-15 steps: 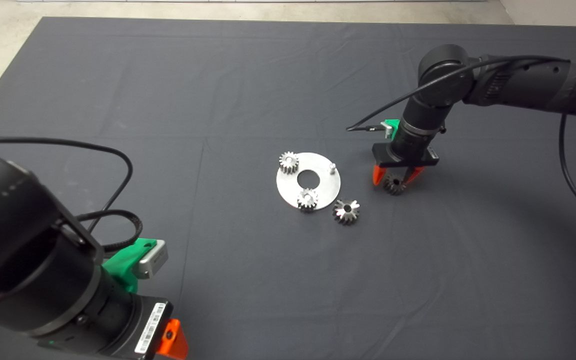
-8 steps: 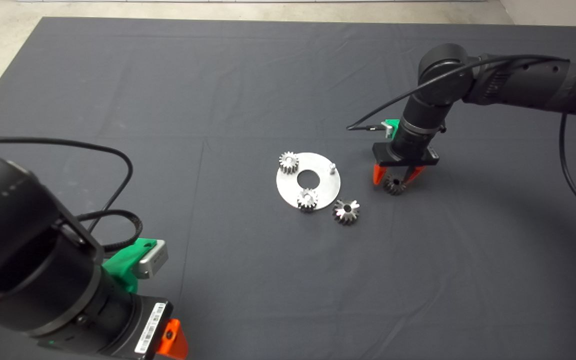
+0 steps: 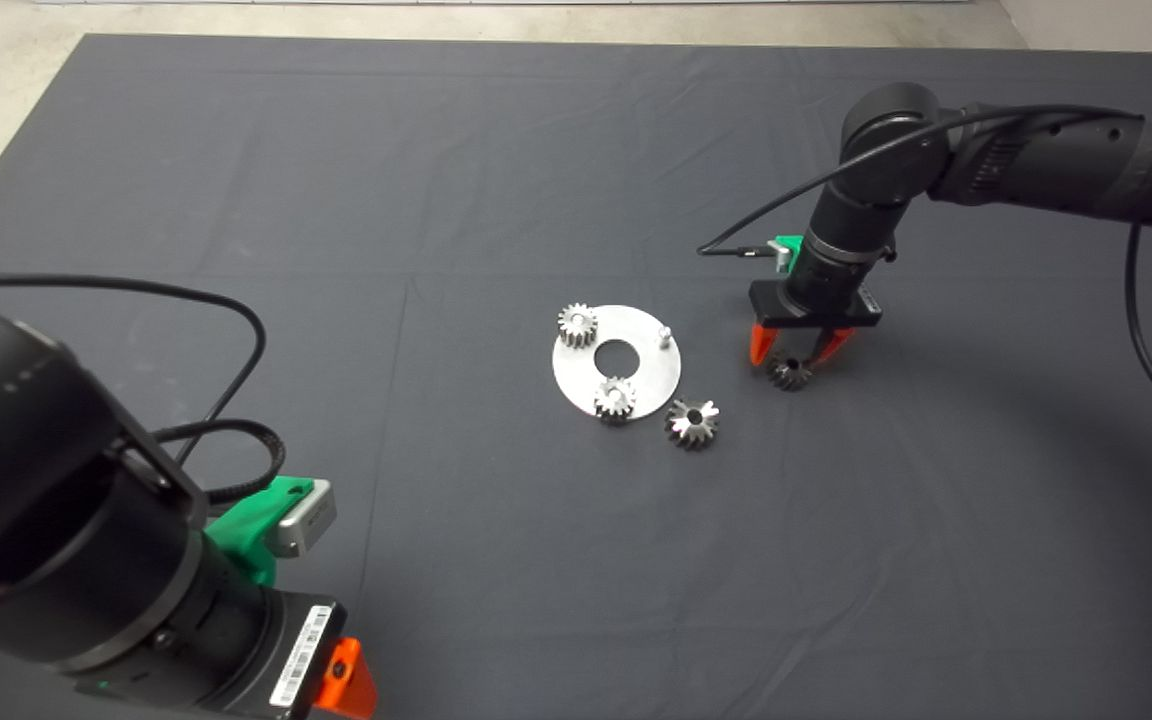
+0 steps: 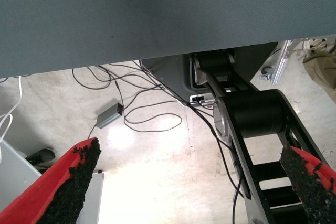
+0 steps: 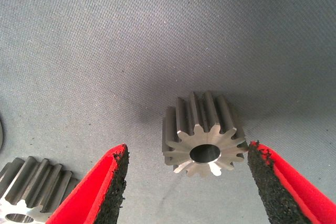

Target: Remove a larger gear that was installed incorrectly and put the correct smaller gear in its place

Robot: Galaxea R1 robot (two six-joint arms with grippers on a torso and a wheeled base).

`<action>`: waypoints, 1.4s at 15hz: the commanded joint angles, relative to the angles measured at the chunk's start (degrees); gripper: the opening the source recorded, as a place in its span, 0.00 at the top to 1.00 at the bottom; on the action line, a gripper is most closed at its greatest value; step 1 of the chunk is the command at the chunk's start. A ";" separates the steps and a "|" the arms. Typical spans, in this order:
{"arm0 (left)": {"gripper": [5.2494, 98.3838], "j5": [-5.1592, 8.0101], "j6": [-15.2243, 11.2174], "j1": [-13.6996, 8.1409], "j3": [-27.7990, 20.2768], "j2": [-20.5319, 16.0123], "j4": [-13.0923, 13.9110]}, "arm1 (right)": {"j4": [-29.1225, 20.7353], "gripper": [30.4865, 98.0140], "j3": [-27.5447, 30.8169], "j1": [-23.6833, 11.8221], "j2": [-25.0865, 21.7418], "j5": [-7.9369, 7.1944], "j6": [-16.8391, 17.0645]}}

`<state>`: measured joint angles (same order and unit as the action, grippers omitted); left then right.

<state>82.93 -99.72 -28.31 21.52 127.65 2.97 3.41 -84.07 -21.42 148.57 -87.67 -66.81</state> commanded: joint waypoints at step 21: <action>0.11 0.02 -0.04 -0.70 0.09 0.28 -0.25 | -4.56 0.55 0.50 -2.23 -2.24 -7.33 1.86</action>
<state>82.91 -99.72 -28.31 21.52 127.81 2.95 1.27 -84.04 -21.91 147.87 -87.59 -65.82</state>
